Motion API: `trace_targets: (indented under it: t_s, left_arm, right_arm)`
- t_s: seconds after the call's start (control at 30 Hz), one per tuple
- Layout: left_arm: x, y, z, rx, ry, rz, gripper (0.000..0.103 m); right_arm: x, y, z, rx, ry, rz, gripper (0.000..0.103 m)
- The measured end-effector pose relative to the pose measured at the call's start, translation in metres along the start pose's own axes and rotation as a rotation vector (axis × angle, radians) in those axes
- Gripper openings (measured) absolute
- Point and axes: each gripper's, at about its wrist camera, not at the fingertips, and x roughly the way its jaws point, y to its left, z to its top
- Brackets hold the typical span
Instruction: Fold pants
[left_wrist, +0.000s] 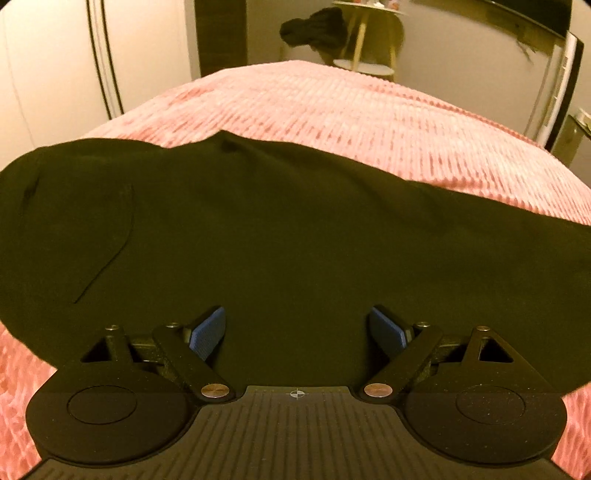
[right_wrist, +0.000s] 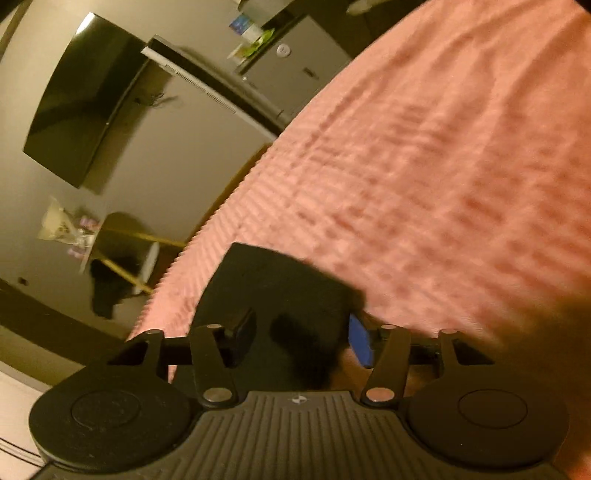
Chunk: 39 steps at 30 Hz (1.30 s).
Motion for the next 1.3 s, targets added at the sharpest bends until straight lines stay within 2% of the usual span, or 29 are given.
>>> trace_targets:
  t_s: [0.07,0.13,0.2,0.23,0.33,0.37,0.47,0.5,0.53,0.57,0.63,0.67,0.7,0.87,0.93,0.97,1.0,1.07,1.13,1.2,1.3]
  left_arm:
    - [-0.001,0.0,-0.002,0.001,0.002,0.002,0.09]
    - [-0.003,0.002,-0.001,-0.01,0.003,-0.003,0.09]
    - [-0.005,0.003,-0.001,-0.021,-0.002,-0.003,0.09]
    - [-0.006,0.003,0.0,-0.02,-0.004,-0.002,0.09]
    - [-0.01,0.002,0.001,-0.02,-0.031,-0.006,0.09]
    - [-0.011,0.002,0.001,-0.024,-0.04,-0.007,0.09]
    - [-0.013,0.003,0.002,-0.036,-0.058,-0.018,0.09]
    - [-0.012,0.004,0.002,-0.038,-0.054,-0.02,0.09]
    - [-0.011,0.004,0.002,-0.036,-0.046,-0.021,0.09]
    - [-0.01,0.004,0.001,-0.035,-0.041,-0.02,0.09]
    - [-0.007,0.005,0.0,-0.034,-0.035,-0.014,0.09]
    - [-0.007,0.005,0.0,-0.037,-0.033,-0.013,0.09]
    - [-0.006,0.005,0.0,-0.044,-0.03,-0.014,0.09]
    - [-0.002,0.002,-0.001,-0.045,-0.023,-0.037,0.092]
    - [-0.001,0.0,-0.002,-0.031,-0.021,-0.035,0.092]
    - [0.0,-0.001,-0.002,-0.025,-0.02,-0.033,0.092]
    - [-0.001,-0.001,-0.003,-0.022,-0.02,-0.034,0.092]
    - [-0.002,0.0,-0.002,-0.034,-0.025,-0.045,0.092]
    - [-0.002,0.003,-0.002,-0.06,-0.03,-0.069,0.092]
    - [0.0,0.004,-0.002,-0.08,-0.022,-0.076,0.093]
    - [0.002,0.003,-0.003,-0.078,-0.021,-0.071,0.093]
  right_arm:
    - [0.003,0.007,0.003,-0.033,-0.001,-0.06,0.015]
    - [0.003,0.018,0.006,-0.077,-0.008,-0.075,0.01]
    - [-0.005,0.034,0.007,-0.141,-0.046,-0.016,0.007]
    - [-0.011,0.041,0.008,-0.161,-0.069,0.018,0.007]
    - [-0.027,0.048,0.009,-0.14,-0.13,0.212,0.007]
    - [-0.027,0.049,0.009,-0.139,-0.143,0.221,0.008]
    - [-0.008,0.035,0.008,-0.117,-0.112,0.159,0.017]
    - [0.001,0.028,0.009,-0.109,-0.08,0.11,0.027]
    - [0.011,0.02,0.008,-0.102,-0.034,0.036,0.032]
    - [0.016,0.013,0.007,-0.091,-0.015,0.013,0.032]
    - [0.011,-0.001,0.005,-0.04,-0.026,0.043,0.037]
    - [0.007,-0.005,0.005,-0.023,-0.034,0.055,0.043]
    - [0.007,-0.008,0.005,-0.012,-0.037,0.063,0.043]
    - [0.018,-0.009,0.011,-0.031,0.002,0.098,0.052]
    - [0.027,-0.007,0.013,-0.013,0.012,0.125,0.048]
    - [0.029,-0.003,0.011,-0.009,0.017,0.133,0.042]
    - [0.03,0.001,0.011,-0.013,0.01,0.117,0.027]
    - [0.029,0.001,0.01,-0.011,0.003,0.155,0.027]
    - [0.035,-0.01,0.01,0.069,0.01,0.209,0.031]
    - [0.042,-0.021,0.009,0.131,0.019,0.225,0.032]
    - [0.045,-0.019,0.011,0.134,0.023,0.232,0.032]
